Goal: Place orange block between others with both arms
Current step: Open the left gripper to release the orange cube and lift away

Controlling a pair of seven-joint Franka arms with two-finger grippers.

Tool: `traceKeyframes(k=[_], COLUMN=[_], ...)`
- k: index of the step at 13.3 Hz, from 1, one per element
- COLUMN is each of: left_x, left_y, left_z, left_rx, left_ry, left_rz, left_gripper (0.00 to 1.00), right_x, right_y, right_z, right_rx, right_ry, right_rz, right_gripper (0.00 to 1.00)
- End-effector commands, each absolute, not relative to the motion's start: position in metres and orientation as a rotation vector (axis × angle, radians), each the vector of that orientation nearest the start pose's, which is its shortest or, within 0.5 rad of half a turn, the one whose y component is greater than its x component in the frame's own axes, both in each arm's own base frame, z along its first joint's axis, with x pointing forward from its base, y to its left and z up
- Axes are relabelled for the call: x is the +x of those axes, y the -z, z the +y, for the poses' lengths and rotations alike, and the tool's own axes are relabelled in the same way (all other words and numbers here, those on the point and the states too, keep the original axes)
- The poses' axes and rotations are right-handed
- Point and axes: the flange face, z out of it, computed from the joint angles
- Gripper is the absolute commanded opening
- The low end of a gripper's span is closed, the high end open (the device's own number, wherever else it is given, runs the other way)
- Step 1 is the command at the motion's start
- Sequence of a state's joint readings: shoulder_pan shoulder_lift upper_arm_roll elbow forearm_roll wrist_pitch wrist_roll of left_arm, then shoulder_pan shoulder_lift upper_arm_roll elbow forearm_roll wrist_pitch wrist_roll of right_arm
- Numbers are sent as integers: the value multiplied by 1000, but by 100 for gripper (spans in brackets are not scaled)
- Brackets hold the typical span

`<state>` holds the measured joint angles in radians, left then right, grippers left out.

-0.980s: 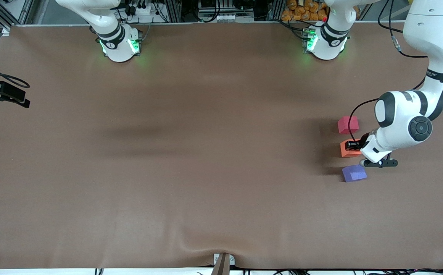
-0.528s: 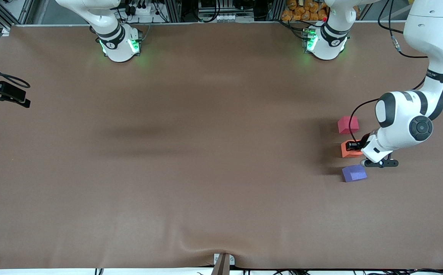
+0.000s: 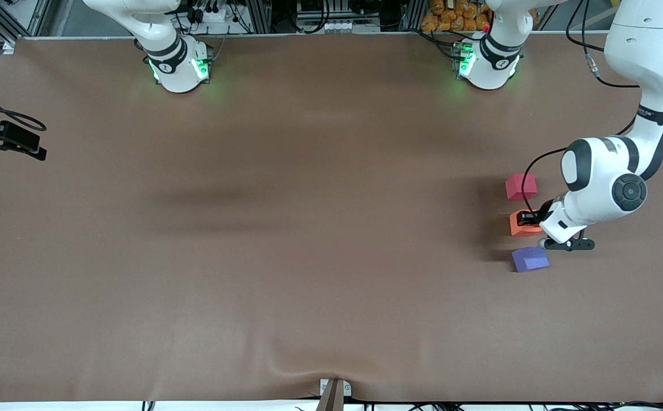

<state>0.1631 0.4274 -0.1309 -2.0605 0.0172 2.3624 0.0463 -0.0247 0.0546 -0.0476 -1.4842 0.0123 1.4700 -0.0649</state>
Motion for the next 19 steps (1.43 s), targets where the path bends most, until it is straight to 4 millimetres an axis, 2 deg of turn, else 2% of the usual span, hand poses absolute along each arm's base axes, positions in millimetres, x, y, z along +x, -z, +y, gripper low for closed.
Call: traceKeyframes(k=[1,5,10,11,12,13,14,17,18,19], left_x=[578,578,578,578,580,581,581,592,597,602], left_y=[-217,-216,-213,-213,-214,-212,-212,-228,-240,-261], left_z=[21,22,23,23,24,24,24,23,25,28], left_rx=[-3197,-3198,-3199,-3199,-3199,-3200,-3200,-3199,-3197,-3194], left_ry=[-171,-173,-178,-180,-173,-178,-175,-144,-142,-149], left_rz=[42,39,36,37,36,36,36,26,24,23], left_gripper=[15,15,20,25,38,71,100,100,100,100], right_x=[552,553,555,554,554,553,553,551,551,551], right_y=[-630,-631,-630,-631,-631,-632,-633,-635,-635,-635], right_z=[-39,-39,-40,-40,-40,-43,-45,-48,-48,-48], right_rx=[-3142,-3143,-3144,-3144,-3144,-3144,-3144,-3145,-3145,-3145], right_ry=[-107,-99,-87,-85,-87,-90,-87,-90,-90,-90], right_rz=[-4,-2,1,5,17,27,39,61,61,64], right_gripper=[100,100,100,100,100,100,100,100,100,100])
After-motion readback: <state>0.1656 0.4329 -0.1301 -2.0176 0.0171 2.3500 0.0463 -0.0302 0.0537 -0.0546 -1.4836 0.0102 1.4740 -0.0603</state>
